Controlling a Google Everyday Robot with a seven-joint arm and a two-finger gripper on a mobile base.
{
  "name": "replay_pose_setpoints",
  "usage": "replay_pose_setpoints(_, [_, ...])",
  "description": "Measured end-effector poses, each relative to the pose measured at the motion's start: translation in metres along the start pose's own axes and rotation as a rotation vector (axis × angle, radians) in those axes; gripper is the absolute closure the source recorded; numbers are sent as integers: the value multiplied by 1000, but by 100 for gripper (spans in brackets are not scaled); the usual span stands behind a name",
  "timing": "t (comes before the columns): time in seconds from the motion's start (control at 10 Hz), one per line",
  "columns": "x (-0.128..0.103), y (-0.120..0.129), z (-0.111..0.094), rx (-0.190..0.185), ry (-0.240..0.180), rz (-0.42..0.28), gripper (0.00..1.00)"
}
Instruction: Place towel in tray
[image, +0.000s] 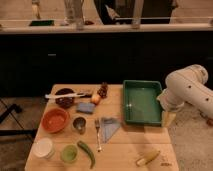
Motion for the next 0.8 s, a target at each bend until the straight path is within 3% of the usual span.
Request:
replay_pose_setpoints(0.3, [-59, 10, 8, 15, -66, -52, 20])
replay_pose_setpoints(0.5, [-98, 17, 15, 40, -134, -100, 20])
replay_pose_setpoints(0.6, [-107, 19, 18, 67, -174, -117, 20])
replay_pose_setpoints(0.7, [-118, 23, 23, 118, -248, -136, 20])
replay_pose_setpoints(0.8, [-125, 26, 27, 145, -274, -153, 20])
